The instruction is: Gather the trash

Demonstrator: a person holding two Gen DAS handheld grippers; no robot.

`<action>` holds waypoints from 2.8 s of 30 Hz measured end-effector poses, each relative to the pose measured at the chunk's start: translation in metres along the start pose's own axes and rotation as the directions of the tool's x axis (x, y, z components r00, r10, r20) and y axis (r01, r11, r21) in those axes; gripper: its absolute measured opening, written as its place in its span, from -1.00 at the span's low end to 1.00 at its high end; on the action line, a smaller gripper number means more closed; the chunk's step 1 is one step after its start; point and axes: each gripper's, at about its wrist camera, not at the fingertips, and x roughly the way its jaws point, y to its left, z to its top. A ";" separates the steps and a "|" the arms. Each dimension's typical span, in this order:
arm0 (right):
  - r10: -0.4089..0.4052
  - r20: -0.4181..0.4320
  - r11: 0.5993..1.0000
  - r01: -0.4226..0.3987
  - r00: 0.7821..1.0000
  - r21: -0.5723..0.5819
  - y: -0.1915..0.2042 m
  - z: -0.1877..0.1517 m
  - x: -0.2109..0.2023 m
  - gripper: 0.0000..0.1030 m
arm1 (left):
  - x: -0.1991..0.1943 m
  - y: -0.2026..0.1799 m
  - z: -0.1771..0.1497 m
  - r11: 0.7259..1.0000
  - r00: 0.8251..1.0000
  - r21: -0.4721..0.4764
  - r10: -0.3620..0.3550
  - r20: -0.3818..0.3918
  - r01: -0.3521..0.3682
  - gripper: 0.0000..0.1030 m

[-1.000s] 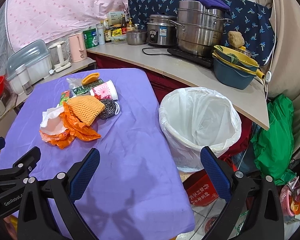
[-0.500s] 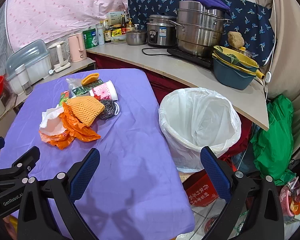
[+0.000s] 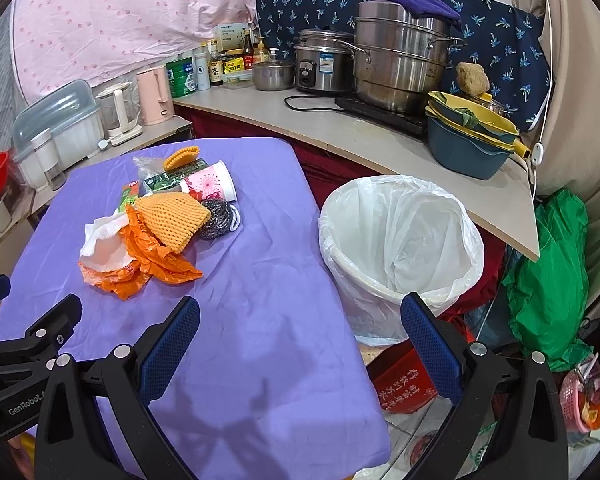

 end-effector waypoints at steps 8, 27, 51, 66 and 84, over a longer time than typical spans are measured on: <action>-0.007 0.003 1.000 0.007 1.000 0.005 -0.001 -0.001 0.001 0.87 | 0.000 -0.001 -0.001 1.000 1.000 0.006 -0.002 0.008 0.002 0.86; -0.010 0.004 1.000 0.010 1.000 0.001 -0.002 -0.004 0.001 0.87 | 0.001 -0.001 -0.001 1.000 1.000 0.007 -0.003 0.009 0.003 0.86; -0.046 0.026 0.999 0.047 0.999 -0.013 0.001 -0.005 0.009 0.87 | 0.016 0.006 -0.001 1.000 1.000 -0.027 -0.006 -0.021 0.005 0.86; 0.054 -0.030 0.998 -0.055 0.998 -0.031 0.043 0.010 0.072 0.87 | 0.081 0.062 0.007 0.991 0.992 -0.136 -0.023 -0.123 0.006 0.87; 0.088 -0.116 0.993 -0.097 0.989 -0.070 0.103 0.051 0.163 0.62 | 0.182 0.097 0.063 0.968 0.973 -0.221 -0.161 -0.168 0.122 0.13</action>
